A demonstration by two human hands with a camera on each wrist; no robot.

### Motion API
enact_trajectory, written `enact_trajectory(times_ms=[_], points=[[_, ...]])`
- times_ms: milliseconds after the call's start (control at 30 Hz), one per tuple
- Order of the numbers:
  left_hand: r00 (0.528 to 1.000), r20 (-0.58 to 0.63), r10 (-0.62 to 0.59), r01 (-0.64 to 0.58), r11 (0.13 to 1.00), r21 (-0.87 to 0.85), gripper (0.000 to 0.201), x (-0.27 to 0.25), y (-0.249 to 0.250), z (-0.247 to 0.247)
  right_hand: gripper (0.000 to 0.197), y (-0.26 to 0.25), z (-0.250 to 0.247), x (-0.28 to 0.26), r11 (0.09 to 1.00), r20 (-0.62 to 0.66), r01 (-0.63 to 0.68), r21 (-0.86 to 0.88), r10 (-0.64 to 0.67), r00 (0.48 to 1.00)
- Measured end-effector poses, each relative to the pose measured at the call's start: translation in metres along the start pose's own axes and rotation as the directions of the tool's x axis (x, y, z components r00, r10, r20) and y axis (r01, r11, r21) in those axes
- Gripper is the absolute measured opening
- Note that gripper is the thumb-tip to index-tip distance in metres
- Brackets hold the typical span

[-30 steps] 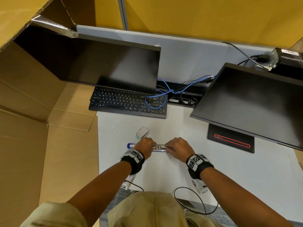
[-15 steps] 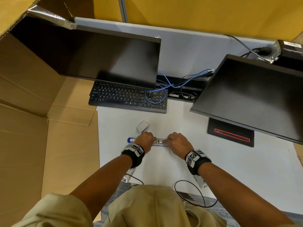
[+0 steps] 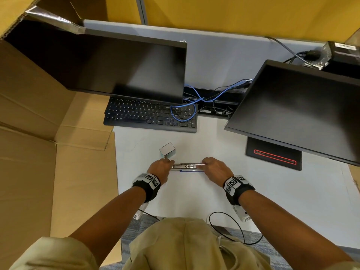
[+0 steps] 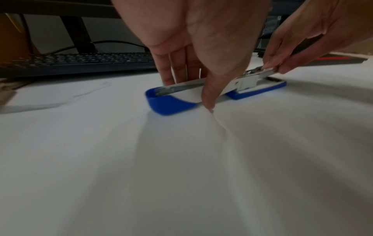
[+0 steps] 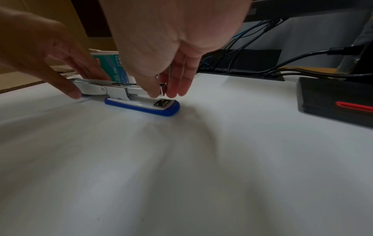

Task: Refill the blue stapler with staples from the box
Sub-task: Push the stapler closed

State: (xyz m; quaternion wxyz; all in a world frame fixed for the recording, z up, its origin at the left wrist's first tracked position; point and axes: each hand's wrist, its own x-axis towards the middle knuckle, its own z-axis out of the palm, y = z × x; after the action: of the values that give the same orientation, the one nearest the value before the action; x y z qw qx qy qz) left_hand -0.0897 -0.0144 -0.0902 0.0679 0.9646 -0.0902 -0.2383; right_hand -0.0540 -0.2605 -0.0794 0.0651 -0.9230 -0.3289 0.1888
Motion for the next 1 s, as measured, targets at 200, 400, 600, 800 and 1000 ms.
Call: enact_trajectory(times_ms=[200, 400, 600, 800, 1000], points=[[0.998, 0.021, -0.066, 0.062, 0.989, 0.136, 0.033, -0.015, -0.013, -0.012, 0.039, -0.002, -0.007, 0.0, 0.999, 0.026, -0.01, 0.049, 0.009, 1.0], [0.993, -0.113, -0.029, 0.036, 0.997, 0.062, 0.034, -0.025, -0.003, -0.026, 0.043, -0.001, -0.011, 0.001, 0.998, 0.037, -0.018, 0.063, 0.015, 0.999], [0.971, -0.208, 0.119, -0.122, 0.993, -0.002, 0.031, -0.031, 0.018, -0.042, 0.037, -0.004, -0.018, -0.002, 0.994, 0.059, -0.064, 0.091, 0.059, 0.997], [0.963, -0.217, 0.161, -0.198, 0.967, -0.162, 0.04, -0.018, 0.038, -0.054, 0.036, -0.002, -0.016, 0.001, 0.994, 0.04, -0.047, 0.099, 0.043, 0.998], [0.964, -0.15, 0.218, -0.236, 0.965, -0.116, 0.031, 0.005, 0.066, -0.046, 0.021, -0.003, -0.018, 0.0, 0.965, 0.022, -0.103, 0.24, 0.101, 0.995]])
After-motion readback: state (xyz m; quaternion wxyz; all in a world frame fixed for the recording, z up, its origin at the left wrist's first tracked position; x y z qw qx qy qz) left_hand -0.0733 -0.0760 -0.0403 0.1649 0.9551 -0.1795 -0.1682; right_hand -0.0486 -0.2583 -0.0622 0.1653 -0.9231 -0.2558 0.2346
